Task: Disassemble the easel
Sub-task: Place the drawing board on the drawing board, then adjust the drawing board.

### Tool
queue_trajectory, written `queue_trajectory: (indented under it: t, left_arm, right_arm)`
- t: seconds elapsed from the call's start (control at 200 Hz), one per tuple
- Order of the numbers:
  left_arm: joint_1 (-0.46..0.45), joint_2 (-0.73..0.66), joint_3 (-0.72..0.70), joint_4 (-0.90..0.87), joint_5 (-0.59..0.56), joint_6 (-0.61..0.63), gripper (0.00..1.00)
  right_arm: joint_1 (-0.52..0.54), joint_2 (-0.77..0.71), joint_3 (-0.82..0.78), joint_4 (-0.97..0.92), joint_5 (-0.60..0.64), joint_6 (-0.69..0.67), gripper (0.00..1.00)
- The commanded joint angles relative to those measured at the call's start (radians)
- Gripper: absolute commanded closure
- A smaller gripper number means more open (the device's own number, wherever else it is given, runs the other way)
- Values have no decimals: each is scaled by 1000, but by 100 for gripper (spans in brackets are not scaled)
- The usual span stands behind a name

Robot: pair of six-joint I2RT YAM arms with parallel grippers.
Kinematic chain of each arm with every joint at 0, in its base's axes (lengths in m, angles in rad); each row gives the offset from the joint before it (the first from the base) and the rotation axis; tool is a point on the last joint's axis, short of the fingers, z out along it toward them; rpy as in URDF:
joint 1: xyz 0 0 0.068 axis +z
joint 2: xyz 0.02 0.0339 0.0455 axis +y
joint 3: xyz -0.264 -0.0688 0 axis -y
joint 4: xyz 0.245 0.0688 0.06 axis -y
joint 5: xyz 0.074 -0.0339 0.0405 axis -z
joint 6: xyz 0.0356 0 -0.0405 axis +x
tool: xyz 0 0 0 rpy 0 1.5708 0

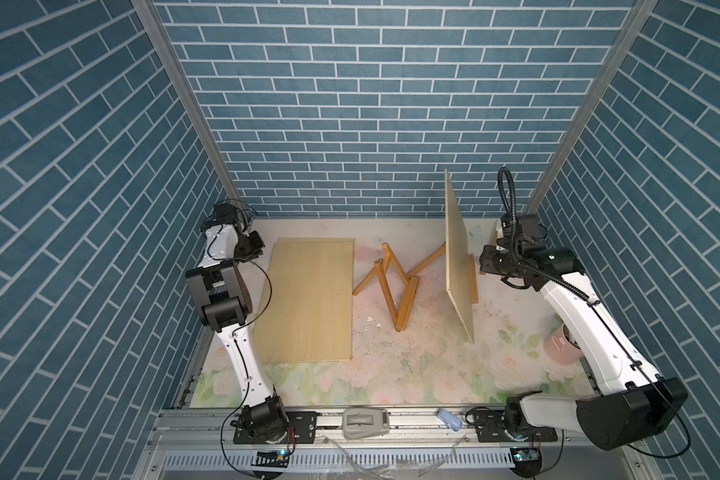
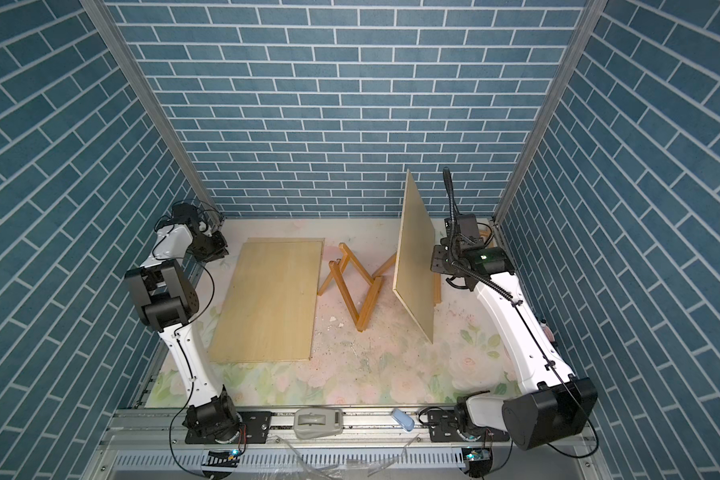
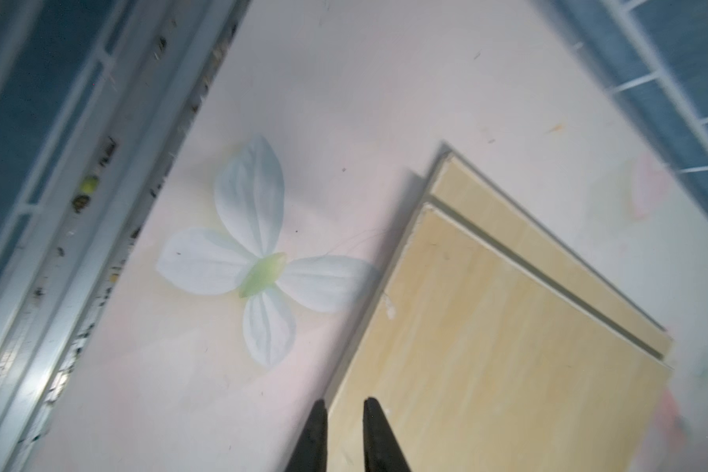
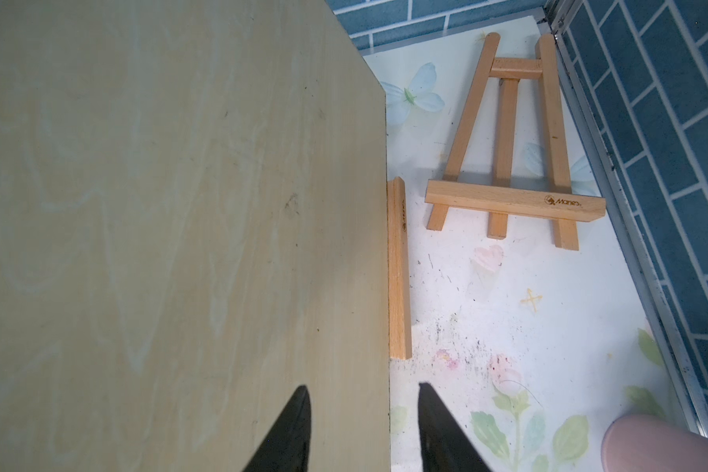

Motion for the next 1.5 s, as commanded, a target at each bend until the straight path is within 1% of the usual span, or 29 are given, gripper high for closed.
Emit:
queue_trajectory:
  t: [0.0,0.125,0.26,0.395,0.46,0.51,0.605,0.68,0.725,0.81,0.945,0.99,1.035,1.07,1.155,1.21,1.255,1.3,1.366,1.421,1.496]
  left_arm:
    - [2,-173,-80,43,9,23,81]
    - [1,-398,-259,120,27,13,81]
    - [-10,-631,-409,126,52,7,81]
    - [-46,-888,-552,100,10,-15,81]
    - [-55,-1008,-635,94,-5,-60,80]
    - [-56,-1090,-687,81,-8,-91,80]
    - [-60,-1219,-736,30,-14,-117,80]
    - [-59,-1295,-744,-23,-34,-120,79]
    - [-60,-1321,-722,-69,-47,-117,79]
    - [-59,-1327,-650,-163,-52,-97,77]
    - [-59,-1310,-547,-211,0,-106,75]
    - [-58,-1286,-500,-234,22,-99,75]
    - [-58,-1253,-450,-261,53,-91,74]
    - [-59,-1228,-406,-281,75,-88,74]
    - [-59,-1163,-260,-342,135,-88,74]
    - [-59,-1130,-162,-381,169,-93,74]
    - [-58,-1116,-97,-401,186,-97,74]
    - [-59,-1112,-60,-405,197,-111,74]
    - [-58,-1127,-63,-352,230,-166,74]
    - [-58,-1159,-131,-257,275,-233,74]
    - [-58,-1206,-209,-173,286,-293,74]
  right_arm:
    - [6,3,16,-19,24,-6,56]
    - [6,-10,30,-18,41,-46,56]
    - [6,-38,70,-25,68,-100,56]
    - [7,-74,147,-28,77,-155,58]
    - [8,-88,191,-29,61,-178,58]
    - [9,-96,225,-35,25,-195,59]
    - [32,-94,302,-63,-47,-225,62]
    - [93,-85,359,-77,-63,-250,63]
    - [146,-71,405,-90,-61,-258,64]
    - [276,-34,497,-115,-38,-278,64]
    - [530,79,622,-141,-18,-332,64]
    - [597,133,654,-150,-46,-347,65]
    - [644,182,673,-161,-128,-369,69]
    - [672,217,679,-169,-196,-386,75]
    - [720,302,689,-192,-362,-380,80]
    - [737,355,685,-196,-444,-355,88]
    - [757,398,679,-198,-487,-349,93]
    - [779,438,665,-194,-494,-348,94]
    - [808,499,654,-190,-490,-350,94]
    - [827,551,650,-187,-496,-355,94]
    - [853,607,634,-161,-497,-355,94]
